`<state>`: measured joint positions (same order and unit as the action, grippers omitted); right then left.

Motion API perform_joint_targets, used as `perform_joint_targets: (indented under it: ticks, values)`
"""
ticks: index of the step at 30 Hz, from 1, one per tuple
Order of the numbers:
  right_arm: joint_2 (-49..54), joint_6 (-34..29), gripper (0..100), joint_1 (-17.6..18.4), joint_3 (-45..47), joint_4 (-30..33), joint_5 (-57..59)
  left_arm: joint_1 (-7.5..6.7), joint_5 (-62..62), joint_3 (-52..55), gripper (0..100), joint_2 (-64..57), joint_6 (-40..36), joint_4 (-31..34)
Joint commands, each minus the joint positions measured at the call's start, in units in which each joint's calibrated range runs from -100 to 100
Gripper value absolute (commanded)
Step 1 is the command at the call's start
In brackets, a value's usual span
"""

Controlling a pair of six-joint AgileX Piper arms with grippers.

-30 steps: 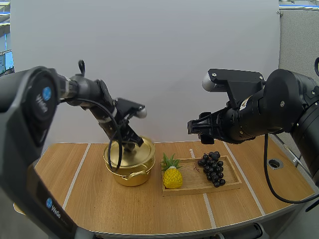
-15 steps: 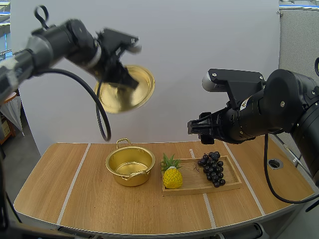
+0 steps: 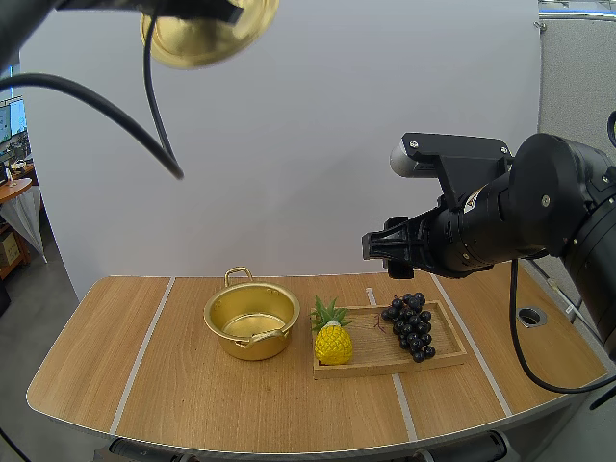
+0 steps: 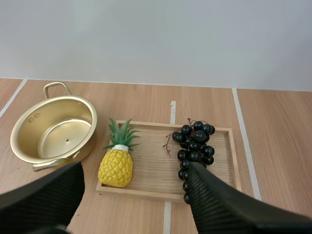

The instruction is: Open the pot, put the grape inside, and close it

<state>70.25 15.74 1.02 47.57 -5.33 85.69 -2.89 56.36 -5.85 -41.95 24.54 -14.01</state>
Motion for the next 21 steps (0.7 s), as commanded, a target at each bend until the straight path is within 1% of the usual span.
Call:
perform_joint_targets:
  ticks: [1,11,13,17,18,19,21]
  values:
    - [0.13,0.29,100,-0.2,-0.39,-0.12,-0.7,-0.12,-4.87,-1.87,0,-1.12,-0.53,1.45]
    - [0.13,-0.16,100,-0.2,-0.39,0.68,-1.16,-0.12,-5.25,-3.02,0,-4.02,-0.53,2.2]
    - [0.13,-2.11,100,-0.2,-0.39,2.59,-1.16,-0.12,-5.25,-3.02,0,-4.07,-0.53,2.2]
    - [-1.37,-7.49,100,-0.2,-0.39,11.18,-4.92,-0.12,-5.25,-3.02,0,-4.07,-0.53,2.2]
    - [-2.34,-8.64,100,-0.2,-0.39,12.52,-5.6,-0.12,-5.25,-3.02,0,-4.07,-0.53,2.2]
    - [-3.92,-9.11,100,-0.2,-0.39,13.71,-5.83,-0.12,-5.25,-3.02,0,-4.07,-0.53,2.2]
    - [-7.66,-9.11,100,-0.2,-0.39,13.96,-5.98,-0.12,-5.25,-3.02,0,-4.07,-0.53,2.2]
